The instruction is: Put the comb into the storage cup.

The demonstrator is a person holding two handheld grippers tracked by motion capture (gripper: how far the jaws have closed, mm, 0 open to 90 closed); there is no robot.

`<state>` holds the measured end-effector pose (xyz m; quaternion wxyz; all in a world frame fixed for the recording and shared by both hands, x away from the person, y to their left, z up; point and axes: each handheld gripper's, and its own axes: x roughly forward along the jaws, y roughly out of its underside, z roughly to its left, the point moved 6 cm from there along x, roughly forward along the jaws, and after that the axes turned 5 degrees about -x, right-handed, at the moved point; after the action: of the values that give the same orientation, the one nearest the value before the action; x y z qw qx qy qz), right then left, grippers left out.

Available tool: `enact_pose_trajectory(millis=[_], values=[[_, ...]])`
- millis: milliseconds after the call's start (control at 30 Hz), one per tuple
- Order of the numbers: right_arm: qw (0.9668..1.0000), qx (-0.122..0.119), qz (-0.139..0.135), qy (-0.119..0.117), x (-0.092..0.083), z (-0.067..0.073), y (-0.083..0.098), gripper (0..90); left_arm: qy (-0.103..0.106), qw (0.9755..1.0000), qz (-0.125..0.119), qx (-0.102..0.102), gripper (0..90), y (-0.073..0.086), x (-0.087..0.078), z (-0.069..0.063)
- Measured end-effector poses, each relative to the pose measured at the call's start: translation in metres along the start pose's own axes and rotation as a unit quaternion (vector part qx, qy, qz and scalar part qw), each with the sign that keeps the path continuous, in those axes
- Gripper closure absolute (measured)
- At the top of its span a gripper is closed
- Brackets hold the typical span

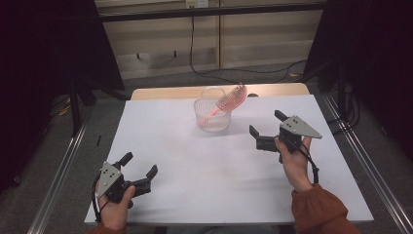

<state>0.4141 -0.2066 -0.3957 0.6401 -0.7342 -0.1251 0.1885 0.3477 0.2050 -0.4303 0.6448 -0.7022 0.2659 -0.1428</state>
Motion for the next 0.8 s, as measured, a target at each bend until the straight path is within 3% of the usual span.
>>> enact_pose_trajectory(millis=[467, 800], values=[[0.9999, 0.0, -0.009, 0.004, -0.025, 0.006, -0.001, 0.0, -0.002, 1.0, -0.001, -0.001, 3.1, -0.001, -0.001, 0.0], [0.9997, 0.002, -0.002, 0.023, -0.045, -0.004, 0.01, 0.0, -0.008, 1.0, -0.003, -0.001, 3.1, -0.001, -0.002, 0.001]])
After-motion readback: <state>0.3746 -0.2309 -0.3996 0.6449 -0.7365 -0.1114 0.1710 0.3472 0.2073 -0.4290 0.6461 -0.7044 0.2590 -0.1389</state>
